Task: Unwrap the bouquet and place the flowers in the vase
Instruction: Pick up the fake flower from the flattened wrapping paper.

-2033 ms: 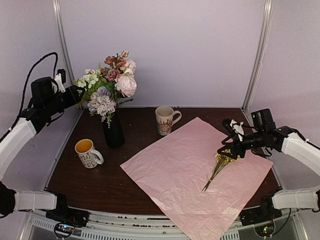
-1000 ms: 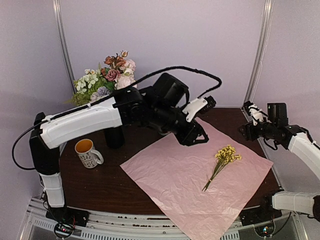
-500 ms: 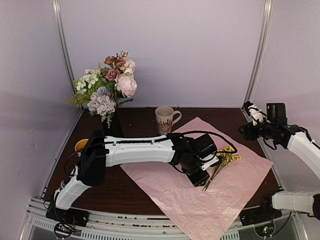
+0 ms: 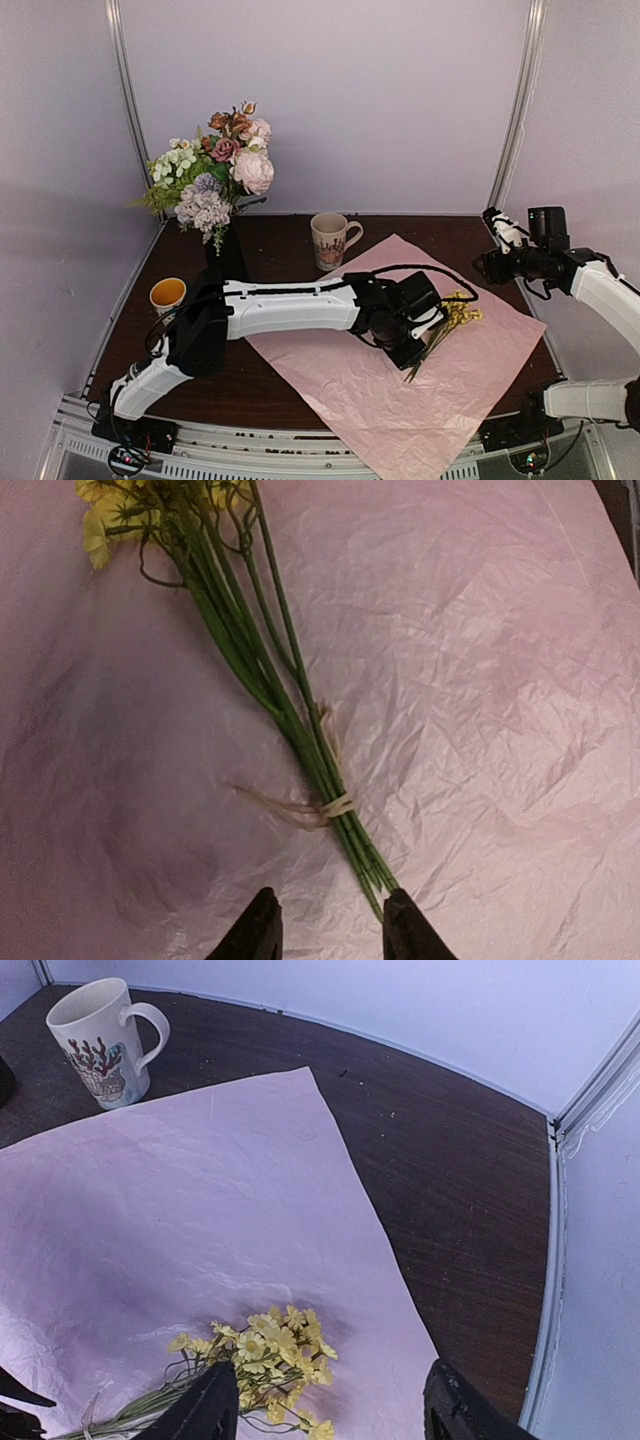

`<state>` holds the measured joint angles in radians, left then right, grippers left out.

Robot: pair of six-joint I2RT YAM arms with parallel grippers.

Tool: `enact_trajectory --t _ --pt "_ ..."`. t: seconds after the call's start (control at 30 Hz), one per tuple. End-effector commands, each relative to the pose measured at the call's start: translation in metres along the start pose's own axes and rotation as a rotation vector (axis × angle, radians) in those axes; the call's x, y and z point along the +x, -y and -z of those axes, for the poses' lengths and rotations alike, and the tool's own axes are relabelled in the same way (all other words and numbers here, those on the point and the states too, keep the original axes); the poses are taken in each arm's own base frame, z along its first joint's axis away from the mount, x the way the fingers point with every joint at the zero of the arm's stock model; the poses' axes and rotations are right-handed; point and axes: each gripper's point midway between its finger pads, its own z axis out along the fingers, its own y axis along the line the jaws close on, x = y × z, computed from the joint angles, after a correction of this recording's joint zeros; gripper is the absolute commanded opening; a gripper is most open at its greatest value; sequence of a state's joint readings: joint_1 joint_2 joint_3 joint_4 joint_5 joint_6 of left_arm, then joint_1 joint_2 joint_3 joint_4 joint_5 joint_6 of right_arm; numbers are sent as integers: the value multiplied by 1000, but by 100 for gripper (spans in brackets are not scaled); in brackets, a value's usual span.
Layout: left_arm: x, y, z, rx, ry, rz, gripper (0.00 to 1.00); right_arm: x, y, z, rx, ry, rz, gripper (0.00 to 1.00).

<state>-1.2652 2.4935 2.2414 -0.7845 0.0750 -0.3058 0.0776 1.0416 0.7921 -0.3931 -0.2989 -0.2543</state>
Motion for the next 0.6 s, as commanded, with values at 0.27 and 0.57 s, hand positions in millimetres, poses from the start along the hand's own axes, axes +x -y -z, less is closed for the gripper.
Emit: enact_trajectory --t 0.27,0.57 --pt "0 9 -37 -6 11 -51 38 -5 -3 5 -20 23 -3 64" --pt "12 -12 -51 -114 -25 -74 37 -3 -3 1 -28 9 -2 64"
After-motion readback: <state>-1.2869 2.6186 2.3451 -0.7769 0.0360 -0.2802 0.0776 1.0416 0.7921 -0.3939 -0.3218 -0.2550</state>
